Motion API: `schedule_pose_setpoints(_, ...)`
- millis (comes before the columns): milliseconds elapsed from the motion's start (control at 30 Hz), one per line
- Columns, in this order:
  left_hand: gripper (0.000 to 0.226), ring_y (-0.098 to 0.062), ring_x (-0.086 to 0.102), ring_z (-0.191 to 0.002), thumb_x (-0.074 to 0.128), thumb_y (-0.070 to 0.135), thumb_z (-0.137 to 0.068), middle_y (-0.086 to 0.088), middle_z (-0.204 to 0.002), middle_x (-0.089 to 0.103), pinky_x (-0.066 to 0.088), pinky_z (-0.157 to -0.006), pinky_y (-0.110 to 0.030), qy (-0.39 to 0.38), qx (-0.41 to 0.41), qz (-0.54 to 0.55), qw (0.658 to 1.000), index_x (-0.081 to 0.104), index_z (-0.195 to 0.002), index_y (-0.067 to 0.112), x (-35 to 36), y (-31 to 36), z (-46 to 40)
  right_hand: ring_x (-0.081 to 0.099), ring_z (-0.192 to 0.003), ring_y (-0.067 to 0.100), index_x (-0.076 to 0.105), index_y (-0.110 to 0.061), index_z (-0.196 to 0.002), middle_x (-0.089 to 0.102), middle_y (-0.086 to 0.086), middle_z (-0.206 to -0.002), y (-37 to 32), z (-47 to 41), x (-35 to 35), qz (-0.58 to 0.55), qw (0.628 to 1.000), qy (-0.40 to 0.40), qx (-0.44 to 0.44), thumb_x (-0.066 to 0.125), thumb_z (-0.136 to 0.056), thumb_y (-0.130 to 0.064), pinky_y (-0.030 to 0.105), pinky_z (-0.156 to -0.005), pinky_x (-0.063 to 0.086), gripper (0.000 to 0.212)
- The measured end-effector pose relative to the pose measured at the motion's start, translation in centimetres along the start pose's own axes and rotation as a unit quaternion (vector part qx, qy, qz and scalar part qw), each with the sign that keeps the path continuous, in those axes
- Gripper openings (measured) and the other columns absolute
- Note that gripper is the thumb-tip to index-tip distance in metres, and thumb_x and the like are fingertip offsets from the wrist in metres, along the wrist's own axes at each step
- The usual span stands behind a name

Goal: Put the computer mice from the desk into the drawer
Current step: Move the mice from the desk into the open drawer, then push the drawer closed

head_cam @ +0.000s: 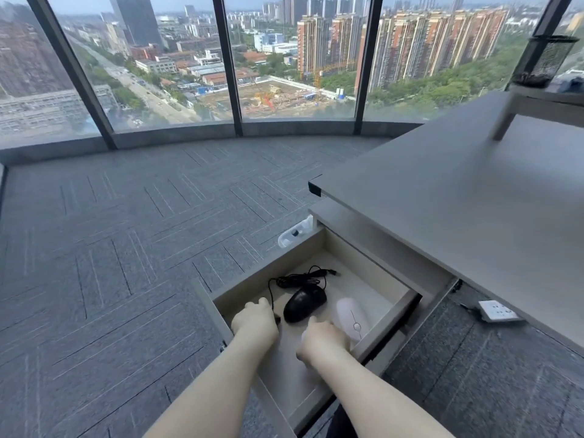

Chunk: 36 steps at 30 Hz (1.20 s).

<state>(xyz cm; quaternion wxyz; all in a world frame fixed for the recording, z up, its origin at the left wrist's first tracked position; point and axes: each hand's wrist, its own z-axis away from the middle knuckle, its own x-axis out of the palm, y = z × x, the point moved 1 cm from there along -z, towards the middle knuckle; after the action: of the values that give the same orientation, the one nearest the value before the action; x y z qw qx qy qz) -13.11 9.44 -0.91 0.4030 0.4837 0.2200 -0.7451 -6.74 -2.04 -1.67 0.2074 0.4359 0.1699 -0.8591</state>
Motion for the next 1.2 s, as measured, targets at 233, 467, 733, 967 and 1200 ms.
schedule_pose_setpoints(233, 0.054, -0.030, 0.051, -0.126, 0.053, 0.031, -0.086, -0.009, -0.138, 0.049, 0.047, -0.090, -0.041, -0.036, 0.003, -0.046, 0.998, 0.042, -0.136, 0.014, 0.7, 0.4, -1.2, 0.053, -0.119, 0.033, 0.041, -0.012, -0.131, 0.051, 0.015, -0.132, 0.4, 0.2, -0.5, -0.017, 0.998, 0.055, -0.036, 0.043, -0.090, -0.026, 0.037, -0.087, 0.044, 0.043)
schedule_pose_setpoints(467, 0.040, -0.027, 0.058, -0.114, 0.044, 0.037, -0.090, -0.004, -0.126, 0.060, 0.046, -0.083, -0.038, 0.188, 0.058, 0.131, 0.972, 0.058, -0.123, 0.021, -3.8, -1.5, 1.8, 0.057, -0.102, 0.021, 0.058, -0.019, -0.114, 0.060, 0.000, -0.115, 3.3, 4.0, -2.0, -0.136, 0.961, 0.175, -0.167, 0.041, -0.092, -0.031, 0.037, -0.082, 0.047, 0.031)
schedule_pose_setpoints(733, 0.040, -0.028, 0.052, -0.120, 0.043, 0.014, -0.094, -0.013, -0.136, 0.052, 0.040, -0.091, -0.035, 0.272, -0.008, 0.453, 0.849, 0.051, -0.133, 0.009, -1.1, -8.4, 7.4, 0.057, -0.077, 0.006, 0.055, -0.028, -0.087, 0.059, -0.010, -0.088, 4.9, 10.1, 2.0, -0.229, 0.911, 0.203, -0.277, 0.049, -0.085, -0.062, 0.028, -0.070, 0.052, 0.035)
schedule_pose_setpoints(967, 0.050, -0.029, 0.059, -0.111, 0.048, 0.022, -0.097, -0.011, -0.135, 0.055, 0.049, -0.095, -0.047, 0.075, -0.037, 0.642, 0.762, 0.038, -0.145, 0.014, 3.9, -8.6, 9.8, 0.042, -0.116, 0.007, 0.054, -0.027, -0.122, 0.053, -0.010, -0.121, 5.1, 13.6, 5.5, -0.204, 0.910, 0.168, -0.319, 0.049, -0.064, -0.088, 0.031, -0.100, 0.043, 0.085)
schedule_pose_setpoints(1200, 0.043, -0.027, 0.057, -0.118, 0.039, 0.027, -0.101, -0.006, -0.132, 0.057, 0.048, -0.096, -0.044, 0.045, -0.004, 0.681, 0.730, 0.039, -0.144, 0.025, 5.2, -7.0, 10.1, 0.040, -0.121, 0.011, 0.044, -0.029, -0.133, 0.045, -0.010, -0.132, 5.9, 13.8, 7.6, -0.185, 0.900, 0.266, -0.291, 0.065, -0.075, -0.060, 0.033, -0.104, 0.042, 0.068)
